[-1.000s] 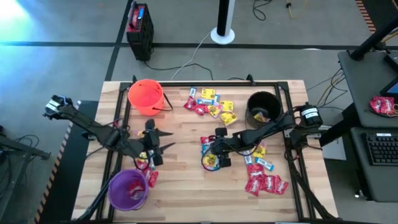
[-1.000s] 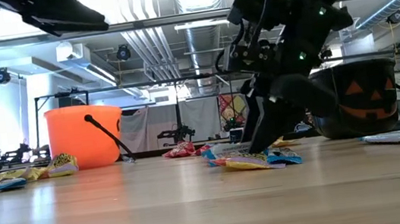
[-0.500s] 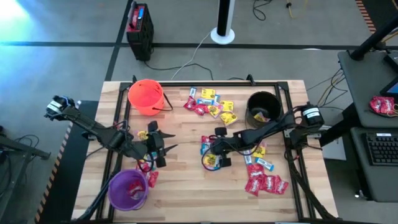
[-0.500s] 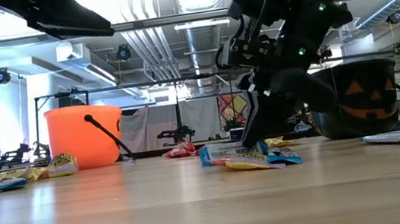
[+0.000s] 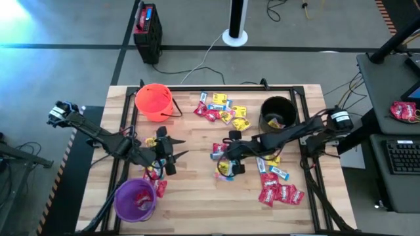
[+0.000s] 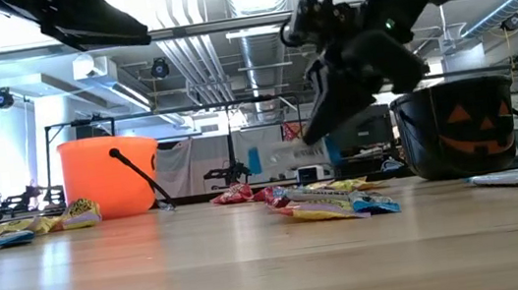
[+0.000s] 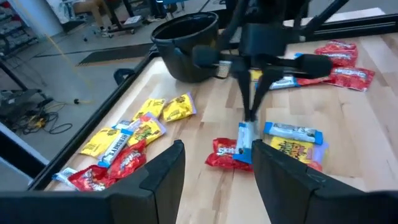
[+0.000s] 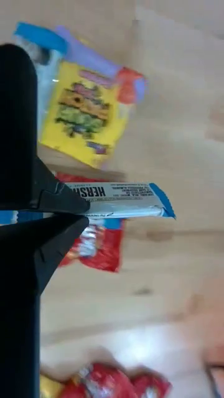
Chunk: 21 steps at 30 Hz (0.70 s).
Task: Sort candy by brand, put in halloween buckets
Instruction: Put the white chocolate bar into the orange bucket
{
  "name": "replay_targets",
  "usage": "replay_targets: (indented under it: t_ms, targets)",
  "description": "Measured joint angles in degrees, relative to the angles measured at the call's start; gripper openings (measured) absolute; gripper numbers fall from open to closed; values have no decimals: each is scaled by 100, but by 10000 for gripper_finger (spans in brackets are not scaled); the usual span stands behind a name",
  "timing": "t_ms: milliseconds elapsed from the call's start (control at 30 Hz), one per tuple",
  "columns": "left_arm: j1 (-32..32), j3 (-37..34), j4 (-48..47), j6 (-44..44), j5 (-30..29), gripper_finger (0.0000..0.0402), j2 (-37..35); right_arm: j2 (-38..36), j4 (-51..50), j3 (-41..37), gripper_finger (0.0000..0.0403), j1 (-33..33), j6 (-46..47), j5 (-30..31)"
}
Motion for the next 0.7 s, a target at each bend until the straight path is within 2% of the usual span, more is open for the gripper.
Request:
replay_targets:
  t_ms: [233,567,700]
  targets:
    - [125,-250,1063,256,1153,168,250,30,578,-2,8,214,-320,780]
    - [461,-361,1985,321,1455,177,1301,28,1205,43,8,243,-851,913]
    - [566,-358,2056,285,1249,200,1605,28,1204,132,8,256,-1042,914]
